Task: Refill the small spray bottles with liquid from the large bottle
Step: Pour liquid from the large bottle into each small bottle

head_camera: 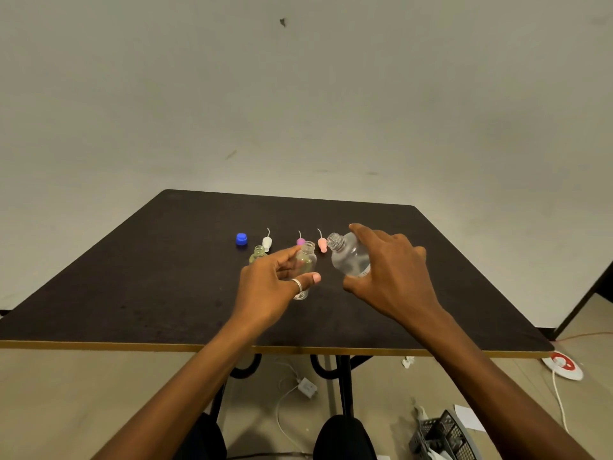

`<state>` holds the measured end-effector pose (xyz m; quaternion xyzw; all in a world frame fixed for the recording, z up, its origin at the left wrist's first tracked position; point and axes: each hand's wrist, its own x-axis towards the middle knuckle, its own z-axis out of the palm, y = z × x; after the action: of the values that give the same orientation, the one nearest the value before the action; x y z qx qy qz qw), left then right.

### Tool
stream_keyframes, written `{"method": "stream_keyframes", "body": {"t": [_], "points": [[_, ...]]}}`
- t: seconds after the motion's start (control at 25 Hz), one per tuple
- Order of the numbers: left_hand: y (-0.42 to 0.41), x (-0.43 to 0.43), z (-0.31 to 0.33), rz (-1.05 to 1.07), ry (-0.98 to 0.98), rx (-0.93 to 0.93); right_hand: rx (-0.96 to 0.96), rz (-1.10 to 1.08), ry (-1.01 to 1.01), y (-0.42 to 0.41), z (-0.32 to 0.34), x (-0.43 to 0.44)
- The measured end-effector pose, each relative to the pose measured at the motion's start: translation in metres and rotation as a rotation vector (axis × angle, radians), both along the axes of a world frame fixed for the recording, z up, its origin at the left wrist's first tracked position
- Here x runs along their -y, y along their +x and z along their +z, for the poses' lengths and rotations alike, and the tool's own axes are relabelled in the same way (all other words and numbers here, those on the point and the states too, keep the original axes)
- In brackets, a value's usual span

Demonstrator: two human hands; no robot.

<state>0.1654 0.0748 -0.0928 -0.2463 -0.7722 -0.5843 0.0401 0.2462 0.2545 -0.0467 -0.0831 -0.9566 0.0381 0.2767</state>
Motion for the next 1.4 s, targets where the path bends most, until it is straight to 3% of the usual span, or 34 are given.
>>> {"method": "stream_keyframes", "body": {"t": [0.76,1.4], "points": [[0.001,0.004,0.008,-0.03,-0.049,-0.016,0.005,-0.004,0.105,0.002,0.005,0.007],[0.003,0.005,0.013,-0.044,-0.093,-0.011,-0.097,-0.024,0.241,0.001,0.004,0.007]]}}
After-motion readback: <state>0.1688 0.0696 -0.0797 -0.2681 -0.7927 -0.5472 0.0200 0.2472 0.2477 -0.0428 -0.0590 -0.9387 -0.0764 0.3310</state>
